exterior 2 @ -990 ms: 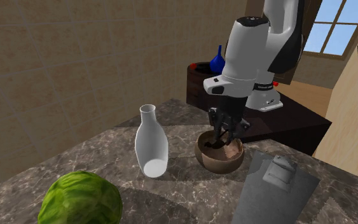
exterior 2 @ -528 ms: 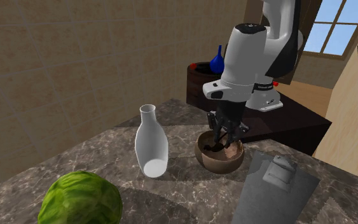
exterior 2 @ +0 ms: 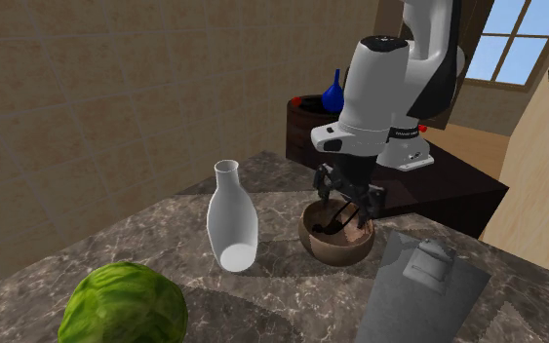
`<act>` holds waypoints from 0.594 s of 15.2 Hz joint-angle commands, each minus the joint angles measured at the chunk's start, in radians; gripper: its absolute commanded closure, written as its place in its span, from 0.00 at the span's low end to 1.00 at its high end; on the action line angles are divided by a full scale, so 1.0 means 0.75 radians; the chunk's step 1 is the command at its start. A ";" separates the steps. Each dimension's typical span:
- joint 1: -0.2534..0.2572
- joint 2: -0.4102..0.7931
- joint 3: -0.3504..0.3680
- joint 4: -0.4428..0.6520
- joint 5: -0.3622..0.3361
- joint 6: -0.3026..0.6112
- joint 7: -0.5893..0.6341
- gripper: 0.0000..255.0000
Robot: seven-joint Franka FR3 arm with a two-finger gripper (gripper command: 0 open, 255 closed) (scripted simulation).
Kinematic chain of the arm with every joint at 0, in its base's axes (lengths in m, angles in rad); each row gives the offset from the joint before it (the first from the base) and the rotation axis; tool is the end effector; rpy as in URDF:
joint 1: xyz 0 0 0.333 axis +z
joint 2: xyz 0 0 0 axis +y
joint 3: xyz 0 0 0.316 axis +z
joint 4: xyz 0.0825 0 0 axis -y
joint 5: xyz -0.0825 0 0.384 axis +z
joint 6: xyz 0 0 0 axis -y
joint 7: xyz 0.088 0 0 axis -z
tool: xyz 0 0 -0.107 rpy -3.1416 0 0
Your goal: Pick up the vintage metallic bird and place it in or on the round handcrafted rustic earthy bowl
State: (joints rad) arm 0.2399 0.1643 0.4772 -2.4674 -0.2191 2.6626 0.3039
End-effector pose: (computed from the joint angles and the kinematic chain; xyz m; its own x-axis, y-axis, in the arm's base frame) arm 0.3586 0.3267 0.2413 0.8248 0.5621 0.0610 0.5621 -0.8268 0.0185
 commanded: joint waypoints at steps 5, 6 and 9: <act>-0.032 -0.187 0.061 0.002 0.200 -0.159 -0.143 0.00; -0.029 -0.188 0.058 0.002 0.201 -0.159 -0.143 0.00; -0.029 -0.188 0.058 0.002 0.201 -0.159 -0.143 0.00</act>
State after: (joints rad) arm 0.2180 0.0255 0.5201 -2.4667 -0.0707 2.5459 0.1972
